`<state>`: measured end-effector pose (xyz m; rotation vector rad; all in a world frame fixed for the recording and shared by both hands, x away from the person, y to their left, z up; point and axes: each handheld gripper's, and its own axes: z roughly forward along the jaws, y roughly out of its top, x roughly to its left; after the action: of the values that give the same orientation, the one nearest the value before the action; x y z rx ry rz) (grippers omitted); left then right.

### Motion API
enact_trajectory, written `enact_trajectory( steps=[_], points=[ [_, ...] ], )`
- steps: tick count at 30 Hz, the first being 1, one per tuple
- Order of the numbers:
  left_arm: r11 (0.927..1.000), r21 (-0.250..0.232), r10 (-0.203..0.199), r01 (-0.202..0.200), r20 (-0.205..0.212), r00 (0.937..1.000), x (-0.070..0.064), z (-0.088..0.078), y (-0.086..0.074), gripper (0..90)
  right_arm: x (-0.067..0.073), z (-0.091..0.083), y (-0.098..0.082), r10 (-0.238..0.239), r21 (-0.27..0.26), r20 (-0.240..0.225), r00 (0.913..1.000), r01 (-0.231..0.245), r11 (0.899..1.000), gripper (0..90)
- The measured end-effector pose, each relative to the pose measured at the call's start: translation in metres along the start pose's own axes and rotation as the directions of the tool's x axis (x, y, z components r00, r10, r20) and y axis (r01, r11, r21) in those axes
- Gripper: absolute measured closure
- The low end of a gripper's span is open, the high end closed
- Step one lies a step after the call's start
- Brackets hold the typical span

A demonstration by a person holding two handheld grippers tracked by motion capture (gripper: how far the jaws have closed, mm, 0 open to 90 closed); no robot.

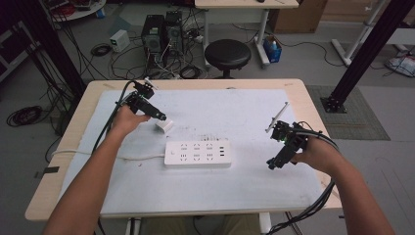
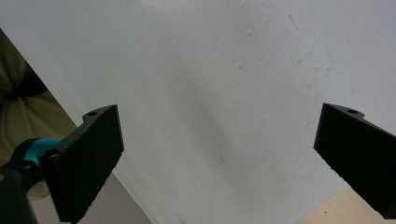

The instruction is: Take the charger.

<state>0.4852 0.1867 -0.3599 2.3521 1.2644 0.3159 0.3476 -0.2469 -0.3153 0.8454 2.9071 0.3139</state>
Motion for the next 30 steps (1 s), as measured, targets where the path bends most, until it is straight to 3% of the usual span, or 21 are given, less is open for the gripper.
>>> enact_trajectory(
  steps=[3,10,18,27,28,29,30],
  points=[
    [0.9995,0.032,0.005,-0.006,0.013,0.9999,-0.004,0.029,-0.001,6.2,0.001,0.003,0.001,0.015,0.011,0.0,0.9999,-0.015,1.0,0.8],
    [0.9972,0.071,0.023,-0.024,0.014,0.9996,-0.008,0.059,-0.003,8.2,-0.002,0.006,0.003,0.022,0.018,0.004,0.9997,-0.022,1.0,0.8],
    [0.9967,0.075,0.028,-0.03,0.028,0.9992,-0.006,0.069,-0.006,21.0,-0.007,0.011,0.003,0.027,0.026,-0.006,0.9996,-0.027,0.999,0.8],
    [0.9975,0.06,0.035,-0.036,0.024,0.9991,-0.006,0.067,-0.006,32.6,-0.008,0.013,0.003,0.035,0.017,-0.009,0.9994,-0.035,0.999,0.8],
    [0.9969,0.048,0.06,-0.062,0.027,0.9978,-0.007,0.065,-0.006,32.6,-0.008,0.013,0.002,0.037,0.017,-0.011,0.9992,-0.037,0.999,0.8],
    [0.9964,0.047,0.069,-0.07,0.021,0.9974,-0.008,0.065,-0.006,42.2,-0.009,0.014,0.001,0.029,0.018,-0.011,0.9995,-0.029,0.999,0.8],
    [0.9959,0.047,0.077,-0.078,0.021,0.9968,-0.009,0.065,-0.006,42.4,-0.009,0.015,0.0,0.034,0.015,-0.014,0.9993,-0.034,0.999,0.8]
  ],
)
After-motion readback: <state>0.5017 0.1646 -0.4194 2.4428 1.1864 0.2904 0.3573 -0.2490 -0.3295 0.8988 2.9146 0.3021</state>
